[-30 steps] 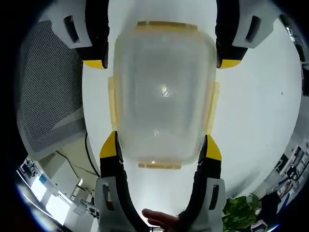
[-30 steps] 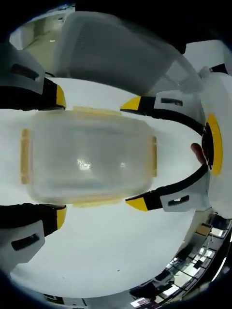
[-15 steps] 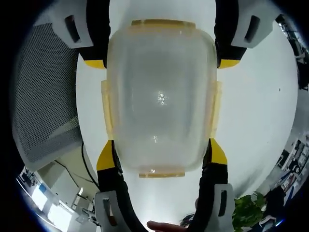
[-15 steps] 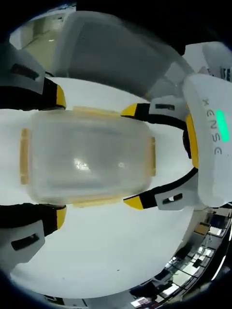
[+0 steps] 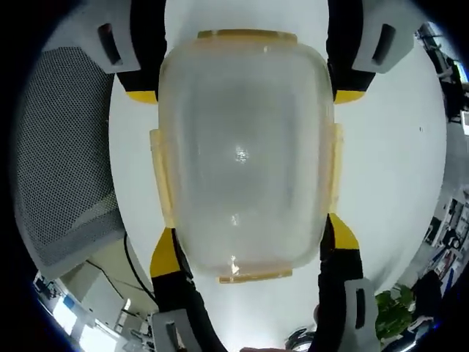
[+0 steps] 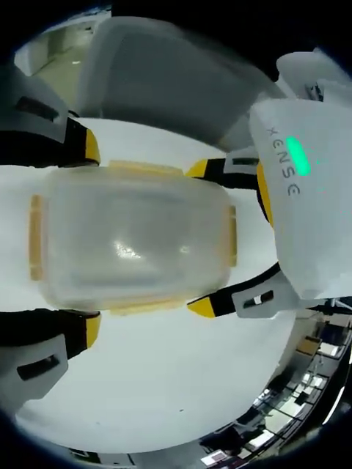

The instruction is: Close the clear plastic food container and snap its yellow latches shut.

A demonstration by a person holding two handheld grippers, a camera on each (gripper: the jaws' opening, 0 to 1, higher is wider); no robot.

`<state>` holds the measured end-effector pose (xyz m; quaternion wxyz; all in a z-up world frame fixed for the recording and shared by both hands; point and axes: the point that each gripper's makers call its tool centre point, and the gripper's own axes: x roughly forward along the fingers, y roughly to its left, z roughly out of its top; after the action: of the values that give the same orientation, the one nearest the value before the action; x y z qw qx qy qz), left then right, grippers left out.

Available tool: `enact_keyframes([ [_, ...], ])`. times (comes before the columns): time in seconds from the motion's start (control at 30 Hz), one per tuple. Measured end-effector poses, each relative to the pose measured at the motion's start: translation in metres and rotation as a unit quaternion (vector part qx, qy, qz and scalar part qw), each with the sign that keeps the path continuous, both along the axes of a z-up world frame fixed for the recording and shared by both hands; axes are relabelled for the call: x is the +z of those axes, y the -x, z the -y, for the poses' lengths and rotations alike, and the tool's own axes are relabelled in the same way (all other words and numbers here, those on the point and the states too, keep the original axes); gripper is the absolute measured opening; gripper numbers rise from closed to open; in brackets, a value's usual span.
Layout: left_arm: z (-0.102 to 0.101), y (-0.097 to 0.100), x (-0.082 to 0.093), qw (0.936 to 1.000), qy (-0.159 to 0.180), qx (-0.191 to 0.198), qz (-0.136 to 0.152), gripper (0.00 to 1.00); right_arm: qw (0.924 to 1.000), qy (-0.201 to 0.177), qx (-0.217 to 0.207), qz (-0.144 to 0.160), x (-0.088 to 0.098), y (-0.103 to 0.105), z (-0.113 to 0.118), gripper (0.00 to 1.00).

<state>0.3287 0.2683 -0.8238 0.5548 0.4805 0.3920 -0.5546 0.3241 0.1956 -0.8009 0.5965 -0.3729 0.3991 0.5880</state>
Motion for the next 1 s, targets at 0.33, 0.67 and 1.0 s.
enact_keyframes([
  [0.33, -0.002, -0.002, 0.001, 1.0000, 0.006, 0.001, -0.004, 0.92, 1.0000, 0.004, -0.004, 0.002, 0.000, -0.001, -0.004, 0.80],
  [0.67, -0.011, -0.004, 0.001, 1.0000, 0.006, 0.003, -0.003, 0.92, 1.0000, 0.001, -0.006, 0.004, -0.001, -0.002, -0.015, 0.80],
  [1.0, -0.027, -0.009, 0.001, 1.0000, -0.001, 0.001, -0.002, 0.92, 0.9999, -0.011, -0.010, 0.005, 0.000, -0.006, -0.030, 0.80],
])
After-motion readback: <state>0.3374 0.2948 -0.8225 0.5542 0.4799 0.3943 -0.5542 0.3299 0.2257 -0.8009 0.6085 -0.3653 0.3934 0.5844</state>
